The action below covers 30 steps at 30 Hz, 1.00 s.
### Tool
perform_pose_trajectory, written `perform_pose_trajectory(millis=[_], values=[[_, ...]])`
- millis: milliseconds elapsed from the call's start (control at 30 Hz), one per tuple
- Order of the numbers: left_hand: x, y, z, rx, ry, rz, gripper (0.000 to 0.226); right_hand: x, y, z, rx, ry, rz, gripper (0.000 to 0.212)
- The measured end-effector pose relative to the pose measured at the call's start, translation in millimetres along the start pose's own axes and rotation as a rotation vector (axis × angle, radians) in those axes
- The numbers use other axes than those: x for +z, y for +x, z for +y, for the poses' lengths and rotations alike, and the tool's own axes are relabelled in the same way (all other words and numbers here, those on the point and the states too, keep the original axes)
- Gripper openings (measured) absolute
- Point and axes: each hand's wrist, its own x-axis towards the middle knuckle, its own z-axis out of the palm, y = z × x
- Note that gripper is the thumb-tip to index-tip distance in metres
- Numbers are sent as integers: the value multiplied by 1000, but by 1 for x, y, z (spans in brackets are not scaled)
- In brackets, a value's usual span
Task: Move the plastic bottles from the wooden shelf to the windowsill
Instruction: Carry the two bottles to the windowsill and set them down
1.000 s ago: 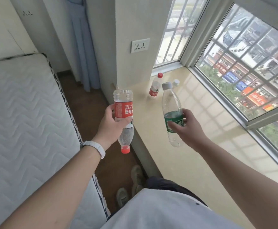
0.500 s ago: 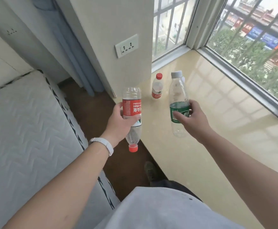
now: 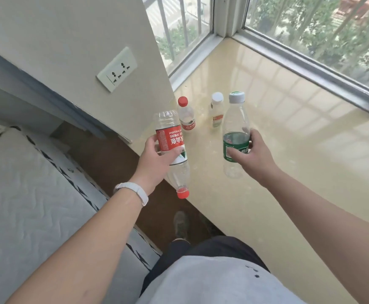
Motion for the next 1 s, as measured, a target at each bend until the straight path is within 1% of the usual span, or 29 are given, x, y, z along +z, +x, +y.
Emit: perform_pose_trajectory(millis=[100,267,400,500,600,700,767,867,1000], values=[[8,25,-15,-45,5,-66,70,7,11,17,42,-3,42,47],[41,67,-42,-132,20,-223,81,18,25,47,115,-10,153,56],[68,102,-58,-176,72,-314,78,22,37,73,185,-25,231,59],[88,128,-66,-173,130,-316,73,24,47,88,211,-22,286,59],[110,152,-76,-146,202,-333,73,25,60,104,229,11,340,56],[131,172,-85,-120,279,-379,64,28,74,122,231,33,391,52],[143,183,-89,-116,302,-390,62,31,80,132,234,33,416,53],[155,195,-92,-106,331,-390,68,34,86,145,246,17,429,54],[161,204,-96,-87,403,-395,75,37,85,156,292,2,402,56]])
